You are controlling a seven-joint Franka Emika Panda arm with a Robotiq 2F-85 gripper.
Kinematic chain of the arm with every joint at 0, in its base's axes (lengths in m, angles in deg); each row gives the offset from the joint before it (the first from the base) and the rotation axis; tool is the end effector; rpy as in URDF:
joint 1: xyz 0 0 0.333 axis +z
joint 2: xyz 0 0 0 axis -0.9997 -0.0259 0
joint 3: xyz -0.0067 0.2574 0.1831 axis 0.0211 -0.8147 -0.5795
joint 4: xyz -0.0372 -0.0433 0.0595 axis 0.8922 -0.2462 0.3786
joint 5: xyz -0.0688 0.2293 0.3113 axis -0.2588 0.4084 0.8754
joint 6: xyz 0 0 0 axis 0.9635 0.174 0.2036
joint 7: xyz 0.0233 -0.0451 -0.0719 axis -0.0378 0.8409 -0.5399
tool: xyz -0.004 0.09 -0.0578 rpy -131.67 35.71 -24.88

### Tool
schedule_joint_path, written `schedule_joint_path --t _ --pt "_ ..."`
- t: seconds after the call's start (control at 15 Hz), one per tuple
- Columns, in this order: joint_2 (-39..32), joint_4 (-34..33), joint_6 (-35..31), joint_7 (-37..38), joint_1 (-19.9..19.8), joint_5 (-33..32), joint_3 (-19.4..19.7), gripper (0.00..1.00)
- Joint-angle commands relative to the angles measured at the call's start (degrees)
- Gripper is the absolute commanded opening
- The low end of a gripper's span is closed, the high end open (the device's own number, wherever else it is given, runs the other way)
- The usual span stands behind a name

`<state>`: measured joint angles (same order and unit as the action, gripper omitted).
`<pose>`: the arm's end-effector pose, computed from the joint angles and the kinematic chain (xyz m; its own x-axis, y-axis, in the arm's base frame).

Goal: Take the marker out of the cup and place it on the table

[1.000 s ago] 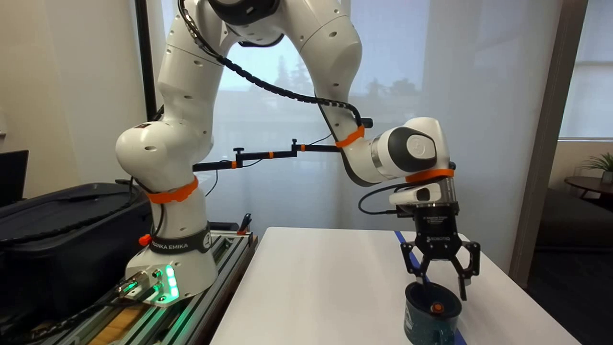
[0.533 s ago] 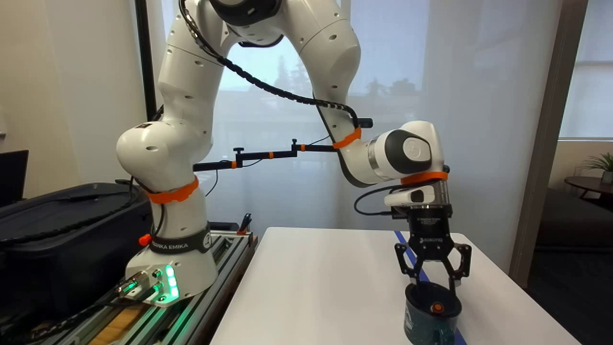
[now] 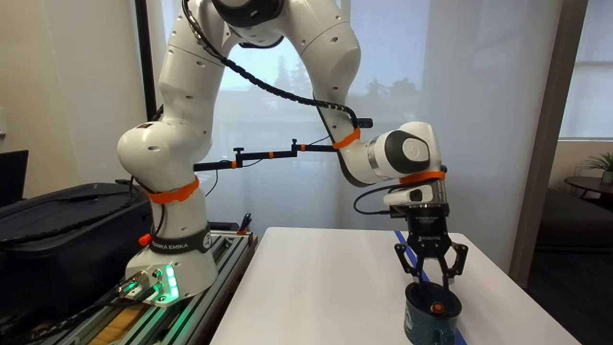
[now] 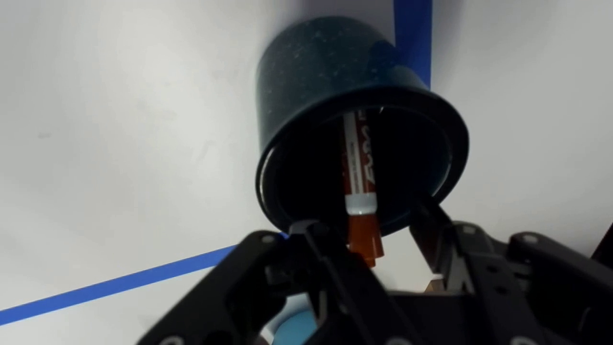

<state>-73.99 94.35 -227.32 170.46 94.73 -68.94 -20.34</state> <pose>0.5486 -0.0058 0.2214 -0.2570 -0.8800 0.3995 -0.9621 0.1941 -0.1915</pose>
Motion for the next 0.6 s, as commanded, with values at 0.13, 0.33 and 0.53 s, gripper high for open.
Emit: schedule_joint_path --t 0.13,0.33,0.53 --pt "-1.12 -0.86 0.60 1.99 0.89 -1.12 0.57 0.41" --pt "-2.25 -1.54 0.52 2.02 0.91 -1.03 0.73 0.44" --pt "-3.59 -2.64 0.47 1.89 0.97 -0.85 0.89 0.45"
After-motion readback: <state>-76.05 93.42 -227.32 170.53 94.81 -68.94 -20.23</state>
